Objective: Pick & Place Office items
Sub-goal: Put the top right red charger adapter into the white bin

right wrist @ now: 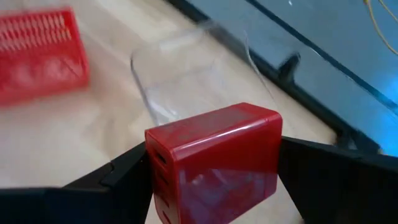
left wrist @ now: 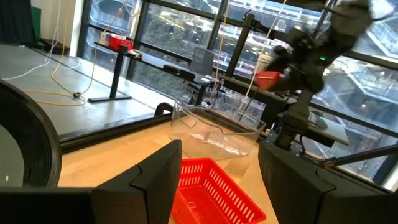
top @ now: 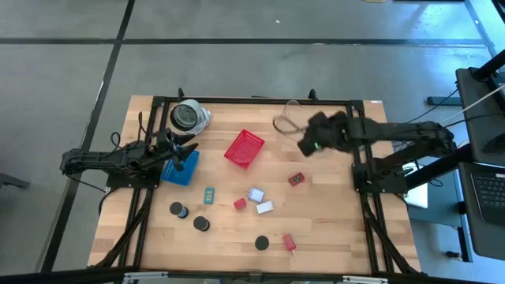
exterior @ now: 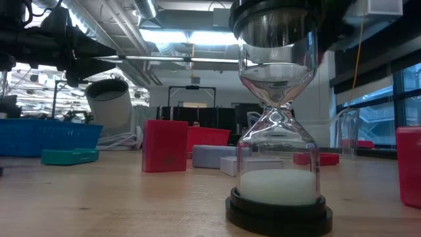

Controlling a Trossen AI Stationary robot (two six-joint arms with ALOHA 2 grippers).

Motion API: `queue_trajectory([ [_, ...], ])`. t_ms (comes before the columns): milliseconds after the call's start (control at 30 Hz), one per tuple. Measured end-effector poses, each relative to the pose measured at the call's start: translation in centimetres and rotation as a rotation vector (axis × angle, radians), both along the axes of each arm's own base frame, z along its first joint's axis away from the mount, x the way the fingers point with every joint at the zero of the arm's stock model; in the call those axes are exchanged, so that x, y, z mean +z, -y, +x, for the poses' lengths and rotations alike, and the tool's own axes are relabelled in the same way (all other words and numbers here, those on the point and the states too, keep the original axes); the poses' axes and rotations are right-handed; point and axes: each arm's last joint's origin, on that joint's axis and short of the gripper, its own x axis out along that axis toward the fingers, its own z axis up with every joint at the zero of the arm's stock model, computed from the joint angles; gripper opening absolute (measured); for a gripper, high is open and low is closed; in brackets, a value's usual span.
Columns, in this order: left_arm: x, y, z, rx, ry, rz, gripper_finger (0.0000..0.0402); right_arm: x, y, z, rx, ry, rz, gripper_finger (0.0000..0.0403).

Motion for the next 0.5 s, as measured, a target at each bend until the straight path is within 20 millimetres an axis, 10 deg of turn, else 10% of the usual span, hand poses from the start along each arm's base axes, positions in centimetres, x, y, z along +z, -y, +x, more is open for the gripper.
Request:
queue_trajectory([
  [300, 0.0, 0.0, 0.0, 0.000, -0.002, 0.003, 0.0212, -2.6, 8.2, 1.0, -0.080, 0.071, 0.103, 0.0288],
  [500, 0.0, 0.0, 0.0, 0.000, -0.002, 0.005, 0.0212, -6.4, 10.1, 0.6, -0.173, 0.002, 0.191, 0.0288],
])
